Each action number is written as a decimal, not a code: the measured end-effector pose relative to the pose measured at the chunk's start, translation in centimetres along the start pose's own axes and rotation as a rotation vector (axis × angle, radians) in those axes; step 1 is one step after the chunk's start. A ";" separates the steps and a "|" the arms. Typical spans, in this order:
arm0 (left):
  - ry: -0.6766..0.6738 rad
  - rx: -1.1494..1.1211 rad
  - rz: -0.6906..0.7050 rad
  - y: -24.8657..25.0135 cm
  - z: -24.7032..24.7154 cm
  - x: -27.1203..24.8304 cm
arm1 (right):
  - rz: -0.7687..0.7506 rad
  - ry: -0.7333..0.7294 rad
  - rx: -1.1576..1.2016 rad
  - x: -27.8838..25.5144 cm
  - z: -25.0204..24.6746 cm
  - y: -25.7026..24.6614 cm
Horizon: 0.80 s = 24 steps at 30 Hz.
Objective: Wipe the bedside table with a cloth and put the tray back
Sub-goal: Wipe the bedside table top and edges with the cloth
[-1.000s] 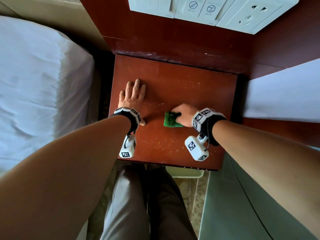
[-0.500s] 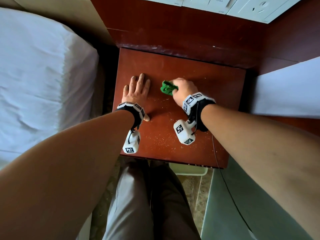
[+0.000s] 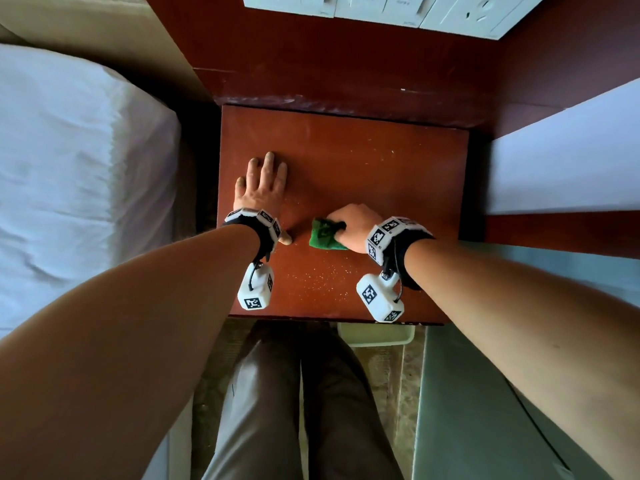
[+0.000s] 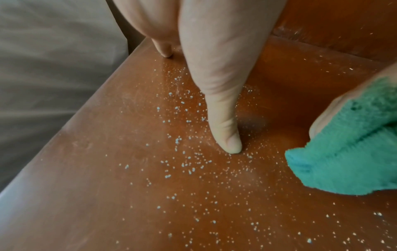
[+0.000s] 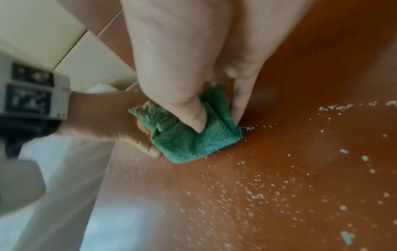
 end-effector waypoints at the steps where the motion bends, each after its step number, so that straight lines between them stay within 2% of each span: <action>1: 0.014 -0.006 0.001 0.0 0.1 -0.1 | 0.022 0.062 0.081 0.2 -0.4 0.3; 4: 0.068 -0.034 0.009 -0.5 0.1 -0.3 | 0.107 0.252 0.265 0.4 -1.6 0.7; 8: 0.085 -0.011 0.018 -2.7 1.1 -1.1 | 0.163 0.385 0.330 0.9 -2.6 -0.2; 11: 0.102 0.006 0.025 -4.3 1.8 -1.4 | 0.175 0.449 0.297 2.0 -2.7 -1.4; 15: 0.085 0.070 0.082 -5.4 2.4 -1.3 | 0.157 0.606 0.158 3.6 -2.9 -3.6; 17: 0.082 0.094 0.093 -5.5 2.4 -1.3 | 0.134 0.636 0.116 4.4 -3.1 -4.6; 22: 0.082 0.101 0.083 -5.3 2.4 -1.3 | 0.147 0.575 0.100 5.1 -2.1 -6.1; 24: 0.075 0.105 0.085 -5.2 2.3 -1.3 | 0.099 0.567 0.092 4.7 -1.2 -6.1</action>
Point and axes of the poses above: each hand's wrist, its own x-axis towards the middle knuckle, its own z-axis out of the palm, y = z × x, the point moved 1 cm from there along x, towards the middle knuckle, and after that the axes turned 10 degrees about x, right-handed, at the moved point
